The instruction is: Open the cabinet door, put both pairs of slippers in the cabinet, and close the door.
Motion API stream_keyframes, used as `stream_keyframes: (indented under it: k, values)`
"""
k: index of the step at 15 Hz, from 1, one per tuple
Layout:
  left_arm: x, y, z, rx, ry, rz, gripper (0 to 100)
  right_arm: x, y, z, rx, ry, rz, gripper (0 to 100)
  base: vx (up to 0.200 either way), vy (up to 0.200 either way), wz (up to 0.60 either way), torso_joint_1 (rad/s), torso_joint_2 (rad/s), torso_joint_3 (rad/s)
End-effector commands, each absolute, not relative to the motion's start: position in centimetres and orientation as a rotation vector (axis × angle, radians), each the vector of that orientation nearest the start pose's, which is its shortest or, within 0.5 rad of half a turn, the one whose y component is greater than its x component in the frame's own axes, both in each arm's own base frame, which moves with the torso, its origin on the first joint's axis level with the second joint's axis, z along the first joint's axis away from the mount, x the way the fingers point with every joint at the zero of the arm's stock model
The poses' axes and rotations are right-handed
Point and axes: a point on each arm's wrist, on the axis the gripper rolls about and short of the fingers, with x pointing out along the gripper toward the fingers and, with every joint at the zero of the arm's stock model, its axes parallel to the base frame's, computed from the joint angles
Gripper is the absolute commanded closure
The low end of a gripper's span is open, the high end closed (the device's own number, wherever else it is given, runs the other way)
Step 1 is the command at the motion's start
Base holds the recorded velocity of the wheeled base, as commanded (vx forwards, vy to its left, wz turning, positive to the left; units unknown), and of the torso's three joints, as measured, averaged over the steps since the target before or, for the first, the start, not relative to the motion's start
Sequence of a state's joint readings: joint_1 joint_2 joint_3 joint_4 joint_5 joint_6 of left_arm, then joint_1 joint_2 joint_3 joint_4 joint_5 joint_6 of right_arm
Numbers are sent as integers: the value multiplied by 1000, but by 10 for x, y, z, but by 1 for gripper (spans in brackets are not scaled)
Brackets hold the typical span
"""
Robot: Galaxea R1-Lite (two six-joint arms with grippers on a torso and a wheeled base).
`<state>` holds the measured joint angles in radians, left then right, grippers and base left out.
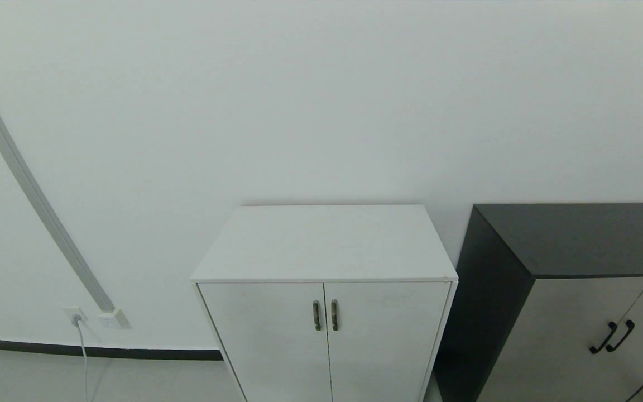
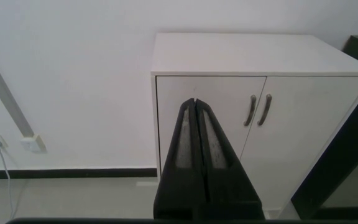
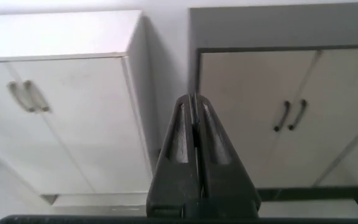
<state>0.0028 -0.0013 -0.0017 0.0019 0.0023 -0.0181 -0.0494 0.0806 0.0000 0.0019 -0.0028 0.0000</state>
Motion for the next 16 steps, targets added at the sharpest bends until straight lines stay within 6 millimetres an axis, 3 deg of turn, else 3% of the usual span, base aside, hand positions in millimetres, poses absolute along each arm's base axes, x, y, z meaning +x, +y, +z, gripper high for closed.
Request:
stream_keyframes:
  k: [1,5,16]
  values:
    - [-23,0,76,-18,0,5,100,-16,1,77,5,93,-71,100,0,0,0,0,0,0]
    - [-23,0,76,-18,0,6,100,-20,0,76,1,44,18,100,0,0,0,0,0,0]
    - [-23,0,76,-18,0,5,100,-23,-1,76,80,-6,-46,100,0,0,0,0,0,0]
